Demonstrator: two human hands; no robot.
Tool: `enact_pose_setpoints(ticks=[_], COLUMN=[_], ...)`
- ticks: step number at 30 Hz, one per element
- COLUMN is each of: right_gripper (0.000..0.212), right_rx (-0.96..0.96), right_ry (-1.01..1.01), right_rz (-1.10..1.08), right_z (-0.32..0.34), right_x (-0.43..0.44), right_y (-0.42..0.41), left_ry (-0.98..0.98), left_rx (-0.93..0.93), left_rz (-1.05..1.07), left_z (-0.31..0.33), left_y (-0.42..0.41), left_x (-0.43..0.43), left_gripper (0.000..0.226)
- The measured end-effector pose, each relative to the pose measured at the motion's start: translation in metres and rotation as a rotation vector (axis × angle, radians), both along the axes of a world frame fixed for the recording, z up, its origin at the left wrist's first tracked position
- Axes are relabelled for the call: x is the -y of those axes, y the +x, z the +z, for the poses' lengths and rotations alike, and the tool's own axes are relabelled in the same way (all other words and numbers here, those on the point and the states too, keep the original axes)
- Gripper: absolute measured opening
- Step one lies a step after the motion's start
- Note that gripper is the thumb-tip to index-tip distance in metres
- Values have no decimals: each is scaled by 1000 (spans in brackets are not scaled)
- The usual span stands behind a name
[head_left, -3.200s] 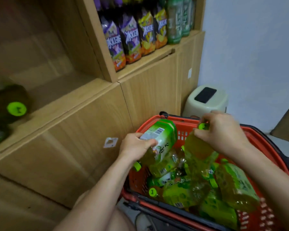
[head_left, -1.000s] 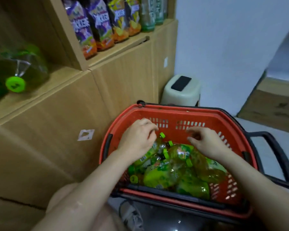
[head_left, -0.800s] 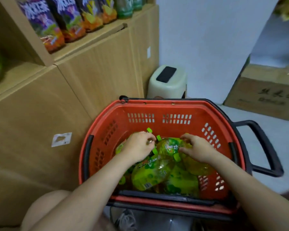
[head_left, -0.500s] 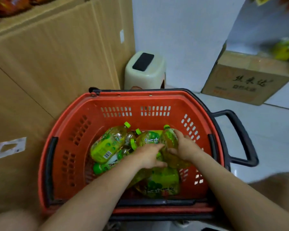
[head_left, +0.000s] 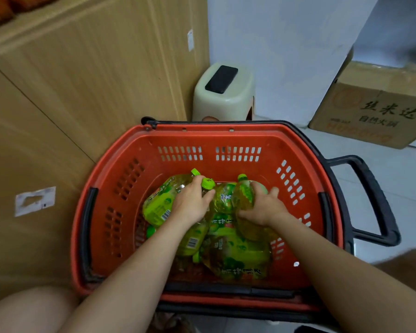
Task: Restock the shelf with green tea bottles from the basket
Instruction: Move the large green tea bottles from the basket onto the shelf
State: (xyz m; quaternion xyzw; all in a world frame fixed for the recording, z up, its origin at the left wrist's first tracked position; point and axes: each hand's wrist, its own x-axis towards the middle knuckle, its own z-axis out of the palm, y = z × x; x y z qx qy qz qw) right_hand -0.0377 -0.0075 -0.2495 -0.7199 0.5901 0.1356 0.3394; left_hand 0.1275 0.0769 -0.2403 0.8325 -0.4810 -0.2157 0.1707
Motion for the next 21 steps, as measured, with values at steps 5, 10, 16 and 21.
enact_pose_setpoints(ticks=[5,10,16,21], right_gripper=[92,78,54,61], right_rx=[303,449,695,942], right_ry=[201,99,-246,-390], right_rz=[-308,-121,114,310], right_z=[13,74,192,286], right_x=[-2,-18,-48,-99], right_y=[11,37,55,90], left_ry=[-112,-367,-796,-1203], left_rx=[-32,-3,105,188], left_rz=[176,280,333,410], left_z=[21,79,201,312], left_y=[24,24,51,82], left_x=[-19,-60,-140,-218], left_gripper=[38,28,23,21])
